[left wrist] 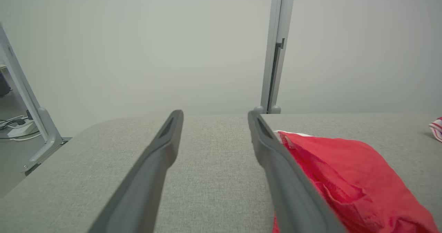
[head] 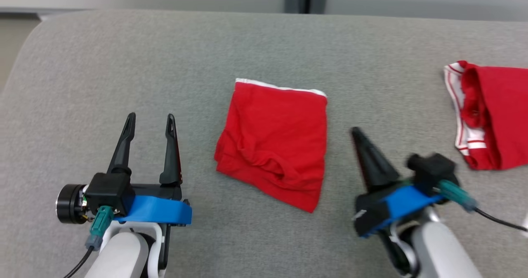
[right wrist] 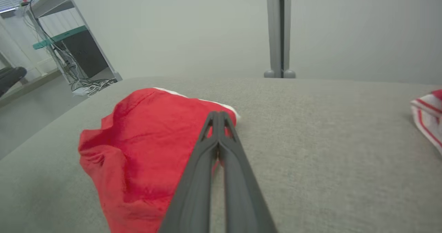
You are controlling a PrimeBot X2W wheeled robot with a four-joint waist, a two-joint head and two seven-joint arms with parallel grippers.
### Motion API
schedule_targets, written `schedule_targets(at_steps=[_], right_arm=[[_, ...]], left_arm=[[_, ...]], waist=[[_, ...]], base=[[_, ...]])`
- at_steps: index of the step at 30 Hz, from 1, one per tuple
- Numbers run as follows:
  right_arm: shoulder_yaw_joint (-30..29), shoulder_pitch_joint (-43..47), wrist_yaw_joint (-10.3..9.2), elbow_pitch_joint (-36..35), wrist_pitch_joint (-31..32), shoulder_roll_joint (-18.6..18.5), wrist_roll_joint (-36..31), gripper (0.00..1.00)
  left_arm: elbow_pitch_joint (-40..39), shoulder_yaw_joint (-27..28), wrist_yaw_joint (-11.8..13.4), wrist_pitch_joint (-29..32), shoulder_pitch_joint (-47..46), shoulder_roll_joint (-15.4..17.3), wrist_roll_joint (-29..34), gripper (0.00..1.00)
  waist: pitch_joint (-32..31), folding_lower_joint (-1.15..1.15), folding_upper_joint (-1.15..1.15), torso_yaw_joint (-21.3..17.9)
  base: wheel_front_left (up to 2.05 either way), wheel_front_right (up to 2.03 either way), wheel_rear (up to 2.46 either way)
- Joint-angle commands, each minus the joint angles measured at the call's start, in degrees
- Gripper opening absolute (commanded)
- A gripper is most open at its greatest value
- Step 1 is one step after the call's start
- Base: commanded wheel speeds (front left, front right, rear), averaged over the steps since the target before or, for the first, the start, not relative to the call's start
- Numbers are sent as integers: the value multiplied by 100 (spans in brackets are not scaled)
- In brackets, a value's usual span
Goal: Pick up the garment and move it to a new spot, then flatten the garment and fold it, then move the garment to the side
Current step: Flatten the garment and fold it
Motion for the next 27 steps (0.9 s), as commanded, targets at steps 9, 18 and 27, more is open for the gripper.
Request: schedule_targets(at_steps=[9, 18, 27], right_arm=[[1402, -1400, 3, 1930, -12, -5, 424, 0], [2417, -2074, 3, 2703, -50, 0, 982, 0], [3442, -2393, 3, 3192, -118, 0, 1462, 0]], left_arm=[[129, 14, -75, -122, -274, -179, 42, 100], [227, 91, -141, -151, -278, -287, 99, 100], [279, 104, -216, -152, -312, -370, 205, 100]], waist=[[289, 0, -1, 528], [292, 0, -1, 592], [299, 0, -1, 608]], base=[[0, 0, 0], [0, 0, 0], [0, 0, 0]])
